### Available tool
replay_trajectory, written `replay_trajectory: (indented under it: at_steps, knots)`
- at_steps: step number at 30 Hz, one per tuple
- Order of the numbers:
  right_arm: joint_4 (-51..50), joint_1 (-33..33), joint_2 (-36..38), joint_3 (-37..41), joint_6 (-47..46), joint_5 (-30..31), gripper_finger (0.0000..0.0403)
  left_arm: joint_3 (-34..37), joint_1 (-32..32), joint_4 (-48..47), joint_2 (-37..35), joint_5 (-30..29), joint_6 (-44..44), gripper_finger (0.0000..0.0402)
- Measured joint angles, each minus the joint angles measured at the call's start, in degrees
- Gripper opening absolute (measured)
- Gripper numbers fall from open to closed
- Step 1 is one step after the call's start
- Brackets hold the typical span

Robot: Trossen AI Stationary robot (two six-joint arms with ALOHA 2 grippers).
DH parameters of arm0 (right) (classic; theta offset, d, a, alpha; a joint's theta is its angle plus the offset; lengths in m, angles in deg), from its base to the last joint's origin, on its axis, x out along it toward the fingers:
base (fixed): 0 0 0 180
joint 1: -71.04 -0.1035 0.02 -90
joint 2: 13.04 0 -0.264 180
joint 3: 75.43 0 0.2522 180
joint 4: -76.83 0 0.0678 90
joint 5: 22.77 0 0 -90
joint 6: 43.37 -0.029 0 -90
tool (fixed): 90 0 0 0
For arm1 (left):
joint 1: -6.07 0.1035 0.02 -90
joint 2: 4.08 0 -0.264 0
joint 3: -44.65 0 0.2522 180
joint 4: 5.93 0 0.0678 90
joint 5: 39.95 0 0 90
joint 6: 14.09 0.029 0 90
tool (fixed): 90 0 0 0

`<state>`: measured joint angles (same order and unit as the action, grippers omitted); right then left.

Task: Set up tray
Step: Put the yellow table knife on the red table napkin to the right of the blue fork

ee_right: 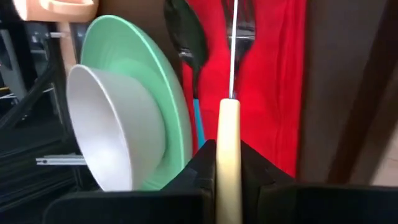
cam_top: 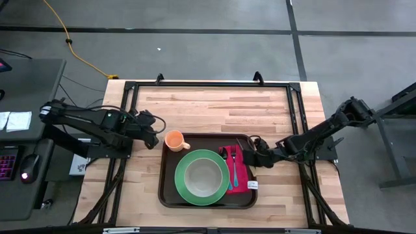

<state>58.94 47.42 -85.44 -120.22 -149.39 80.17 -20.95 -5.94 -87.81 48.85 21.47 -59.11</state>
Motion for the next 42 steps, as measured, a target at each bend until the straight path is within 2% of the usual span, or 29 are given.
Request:
replay_trajectory:
  at_steps: [12,24,33,38,42]
  knots:
    - [-3.3,0.8,0.0,0.0,-2.6,-2.0,0.0016,0.0,0.0,-1.6,-6.8,-0.9,1.3,0.0282]
    - [-1.4,0.8,-0.3,-0.6,-3.7,-2.0,0.002,0.0,0.0,-2.5,-7.0,-1.0,2.8,0.0282]
    - [-4.1,-0.4,-12.0,-8.3,-4.7,-4.1,0.0013,0.0,0.0,-3.0,-7.1,-1.1,4.3,0.0282]
    - [-8.0,-0.5,-13.1,-9.7,-5.1,-4.9,0.0034,0.0,0.0,-3.4,-7.1,-1.0,4.3,0.0282]
    - [-8.1,-0.5,-13.1,-9.7,-5.1,-4.7,0.0019,0.0,0.0,-3.7,-7.1,0.0,4.5,0.0282]
